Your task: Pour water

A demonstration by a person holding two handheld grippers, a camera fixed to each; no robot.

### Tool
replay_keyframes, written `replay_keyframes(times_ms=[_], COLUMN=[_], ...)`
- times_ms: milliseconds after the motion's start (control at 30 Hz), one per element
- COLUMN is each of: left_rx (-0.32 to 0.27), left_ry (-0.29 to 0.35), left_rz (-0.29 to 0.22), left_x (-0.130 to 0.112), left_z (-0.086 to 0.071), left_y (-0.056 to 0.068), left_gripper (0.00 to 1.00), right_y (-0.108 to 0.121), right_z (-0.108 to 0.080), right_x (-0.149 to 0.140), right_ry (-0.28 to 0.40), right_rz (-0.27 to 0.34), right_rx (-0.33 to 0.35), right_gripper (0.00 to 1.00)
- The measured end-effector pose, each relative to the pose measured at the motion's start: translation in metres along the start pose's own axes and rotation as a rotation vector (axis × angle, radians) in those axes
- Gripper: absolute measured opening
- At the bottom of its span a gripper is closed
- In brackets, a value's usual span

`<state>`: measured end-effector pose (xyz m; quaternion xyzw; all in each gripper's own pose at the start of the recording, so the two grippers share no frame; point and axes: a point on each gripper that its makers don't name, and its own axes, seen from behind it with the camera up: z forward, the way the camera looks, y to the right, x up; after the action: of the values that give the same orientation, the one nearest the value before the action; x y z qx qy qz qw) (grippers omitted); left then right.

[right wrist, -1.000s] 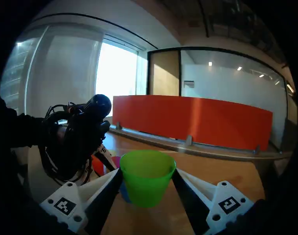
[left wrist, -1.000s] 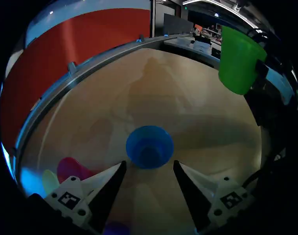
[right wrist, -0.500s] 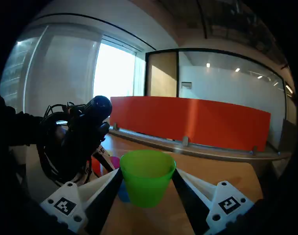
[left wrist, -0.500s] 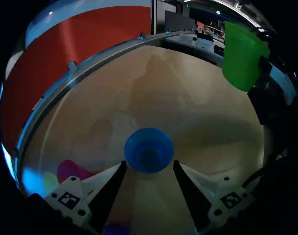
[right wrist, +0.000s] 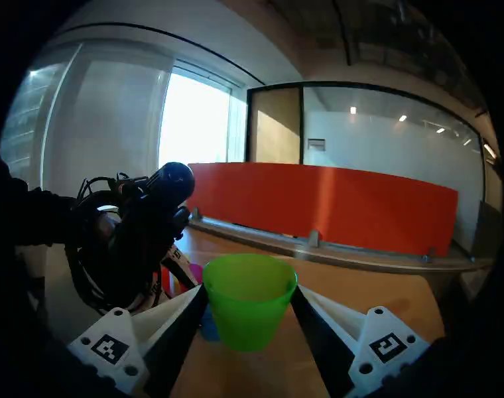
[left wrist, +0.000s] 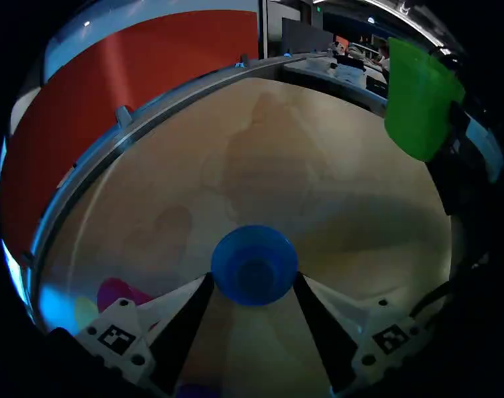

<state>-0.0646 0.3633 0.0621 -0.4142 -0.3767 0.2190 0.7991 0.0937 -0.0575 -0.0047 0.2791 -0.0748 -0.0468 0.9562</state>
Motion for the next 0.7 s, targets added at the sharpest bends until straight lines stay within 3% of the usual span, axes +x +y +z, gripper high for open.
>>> replay_keyframes(times_ms=[700], left_rx=[0.021], left_ry=[-0.012], left_rz=[0.021], left_x=[0.0047], left_z=[0.0077], left_y=[-0.0026], left_gripper=[0.88], right_y=[0.0005], right_z=[0.0005], right_x=[-0.0044], right_ry=[-0.002], right_rz=[0.007], right_rx=[0.007], right_gripper=[0.9])
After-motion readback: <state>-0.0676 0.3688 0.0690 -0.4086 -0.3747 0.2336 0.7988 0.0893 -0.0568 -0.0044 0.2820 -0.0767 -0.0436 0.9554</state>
